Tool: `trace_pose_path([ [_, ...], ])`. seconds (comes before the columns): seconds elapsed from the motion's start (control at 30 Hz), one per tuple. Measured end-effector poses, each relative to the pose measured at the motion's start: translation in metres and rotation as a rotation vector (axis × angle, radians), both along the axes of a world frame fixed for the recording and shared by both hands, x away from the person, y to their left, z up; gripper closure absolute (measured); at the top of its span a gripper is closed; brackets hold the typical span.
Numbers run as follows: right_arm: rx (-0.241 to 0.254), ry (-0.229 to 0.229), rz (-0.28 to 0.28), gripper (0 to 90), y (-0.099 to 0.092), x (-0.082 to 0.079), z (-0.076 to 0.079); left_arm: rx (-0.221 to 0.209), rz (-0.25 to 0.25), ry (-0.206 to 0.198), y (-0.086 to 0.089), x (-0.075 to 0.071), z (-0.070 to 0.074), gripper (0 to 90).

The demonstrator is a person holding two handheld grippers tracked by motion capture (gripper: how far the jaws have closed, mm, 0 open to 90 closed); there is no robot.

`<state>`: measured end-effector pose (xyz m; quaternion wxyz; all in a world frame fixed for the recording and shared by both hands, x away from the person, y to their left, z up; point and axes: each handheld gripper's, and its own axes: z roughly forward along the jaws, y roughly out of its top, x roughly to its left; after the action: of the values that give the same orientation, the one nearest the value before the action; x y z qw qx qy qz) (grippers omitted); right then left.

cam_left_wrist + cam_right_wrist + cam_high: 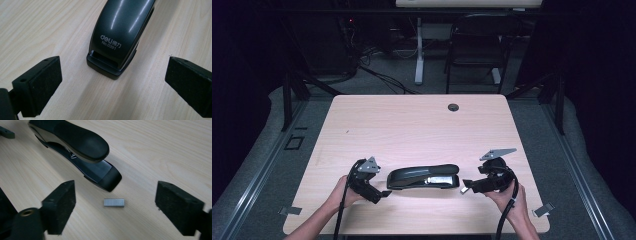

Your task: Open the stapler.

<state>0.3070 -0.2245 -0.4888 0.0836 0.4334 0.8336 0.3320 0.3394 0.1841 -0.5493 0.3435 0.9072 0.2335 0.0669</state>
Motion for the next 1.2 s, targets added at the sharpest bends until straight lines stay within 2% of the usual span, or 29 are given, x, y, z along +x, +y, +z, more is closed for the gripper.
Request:
trace_pose_path([
  [0.03, 0.0, 0.0, 0.0, 31.2, 0.0, 0.0, 0.0, 0.002, -0.004, 0.002, 0.0, 0.0, -0.001, 1.3],
  [0.07, 0.007, 0.01, -0.001, 40.8, 0.003, -0.001, -0.001, 0.007, -0.005, 0.007, -0.001, 0.0, -0.001, 1.7],
  [0.13, -0.006, 0.032, -0.003, 50.2, 0.01, -0.003, -0.003, 0.016, -0.009, 0.01, -0.002, 0.0, -0.002, 2.7],
  [0.27, -0.031, 0.002, 0.005, 73.2, 0.027, -0.005, -0.005, 0.013, -0.01, 0.011, -0.002, 0.0, -0.004, 5.1],
  [0.3, -0.031, 0.002, 0.005, 73.2, 0.027, -0.005, -0.005, 0.013, -0.005, 0.006, -0.002, 0.0, -0.005, 5.1],
  [0.33, -0.048, 0.003, -0.004, 79.4, 0.031, -0.005, -0.007, 0.018, -0.004, 0.004, -0.002, 0.0, -0.005, 6.6],
  [0.47, -0.057, 0.008, -0.016, 86.2, 0.032, -0.004, -0.012, 0.026, -0.001, 0.006, -0.002, 0.0, -0.01, 10.9],
  [0.6, -0.066, 0.009, -0.018, 87.5, 0.034, -0.004, -0.014, 0.036, 0.002, 0.005, -0.002, 0.002, -0.014, 13.8],
  [0.63, -0.08, 0.006, -0.012, 87.9, 0.034, -0.004, -0.013, 0.031, 0.004, 0.006, -0.002, 0.002, -0.014, 14.3],
  [0.7, -0.079, -0.008, -0.021, 89.3, 0.037, -0.005, -0.014, 0.018, 0.002, 0.011, -0.002, 0.003, -0.015, 15.0],
  [0.8, -0.096, -0.002, -0.01, 89.4, 0.039, -0.003, -0.016, 0.034, -0.005, 0.012, -0.005, 0.007, -0.019, 15.6],
  [0.83, -0.078, -0.01, -0.02, 89.3, 0.04, -0.003, -0.017, 0.028, -0.005, 0.018, -0.005, 0.009, -0.021, 16.2],
  [0.9, -0.095, -0.016, -0.017, 89.3, 0.041, -0.002, -0.017, 0.018, -0.001, 0.032, -0.004, 0.013, -0.025, 18.6],
  [0.97, -0.09, -0.023, -0.021, 89.3, 0.043, -0.002, -0.018, 0.005, -0.004, 0.044, -0.003, 0.017, -0.029, 19.8],
  [1.1, -0.109, -0.033, -0.023, 89.3, 0.046, -0.002, -0.02, -0.046, -0.023, 0.05, -0.002, 0.02, -0.03, 27.7],
  [1.2, -0.125, -0.037, -0.012, 89.3, 0.05, -0.002, -0.021, -0.048, -0.054, 0.032, -0.006, 0.018, -0.03, 34.3],
])
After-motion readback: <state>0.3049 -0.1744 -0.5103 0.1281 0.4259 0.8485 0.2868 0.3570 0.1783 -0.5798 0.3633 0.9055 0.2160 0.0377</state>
